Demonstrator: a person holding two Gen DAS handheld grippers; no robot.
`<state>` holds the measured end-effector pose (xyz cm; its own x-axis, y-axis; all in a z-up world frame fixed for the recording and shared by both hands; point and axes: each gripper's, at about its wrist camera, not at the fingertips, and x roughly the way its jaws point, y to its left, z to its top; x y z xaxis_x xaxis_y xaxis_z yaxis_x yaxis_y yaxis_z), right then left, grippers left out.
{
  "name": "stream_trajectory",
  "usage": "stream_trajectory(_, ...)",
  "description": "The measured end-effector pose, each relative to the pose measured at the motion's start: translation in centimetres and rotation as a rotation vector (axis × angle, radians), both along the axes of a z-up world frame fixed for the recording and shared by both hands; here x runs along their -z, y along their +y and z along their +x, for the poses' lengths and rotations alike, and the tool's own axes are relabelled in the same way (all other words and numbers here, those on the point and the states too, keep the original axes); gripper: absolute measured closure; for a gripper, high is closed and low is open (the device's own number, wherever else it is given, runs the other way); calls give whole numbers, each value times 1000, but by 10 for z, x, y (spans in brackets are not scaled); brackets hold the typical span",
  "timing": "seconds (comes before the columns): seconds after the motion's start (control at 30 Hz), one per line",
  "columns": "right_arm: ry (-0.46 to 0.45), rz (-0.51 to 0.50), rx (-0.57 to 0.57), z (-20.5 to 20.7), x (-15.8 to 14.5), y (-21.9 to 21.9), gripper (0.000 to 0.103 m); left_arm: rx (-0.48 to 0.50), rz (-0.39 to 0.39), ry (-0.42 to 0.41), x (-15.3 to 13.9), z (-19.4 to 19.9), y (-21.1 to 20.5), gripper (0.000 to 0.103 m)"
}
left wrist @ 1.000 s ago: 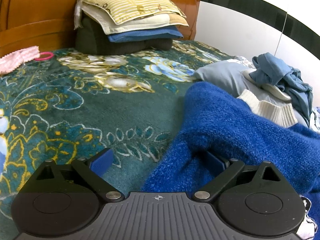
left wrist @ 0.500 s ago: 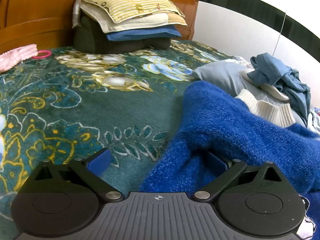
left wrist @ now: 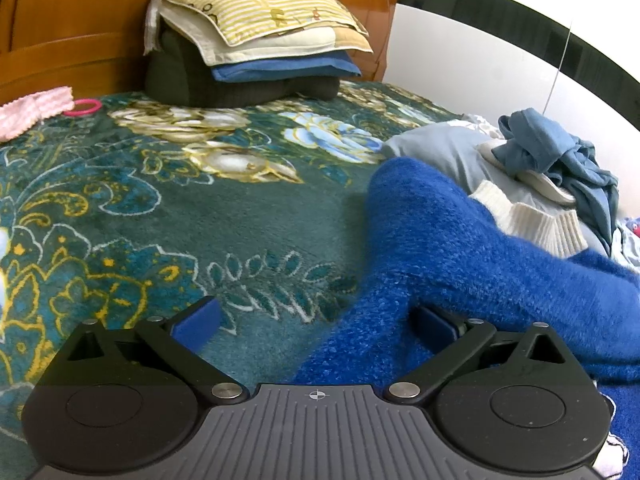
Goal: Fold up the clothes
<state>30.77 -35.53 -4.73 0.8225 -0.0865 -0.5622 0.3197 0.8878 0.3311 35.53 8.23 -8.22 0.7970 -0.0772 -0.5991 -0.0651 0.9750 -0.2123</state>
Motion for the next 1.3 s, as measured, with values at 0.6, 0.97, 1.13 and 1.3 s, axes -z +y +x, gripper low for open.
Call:
stream_trajectory(0.6, 68, 34, 12, -1, 24, -3, 87, -8, 8, 12, 0, 2, -3, 1)
stream_trajectory(0.97, 72, 68, -14, -2, 14, -9, 75, -8, -26, 10, -2, 1, 5, 1)
stream_trajectory(1.13, 21, 108, -37, -16, -1, -16, 59, 6, -49, -10, -10, -7, 9, 1)
stream_trajectory(1.3, -15, 56, -93, -29, -24, -12, 46, 39, -81, -39, -30, -22, 13, 1)
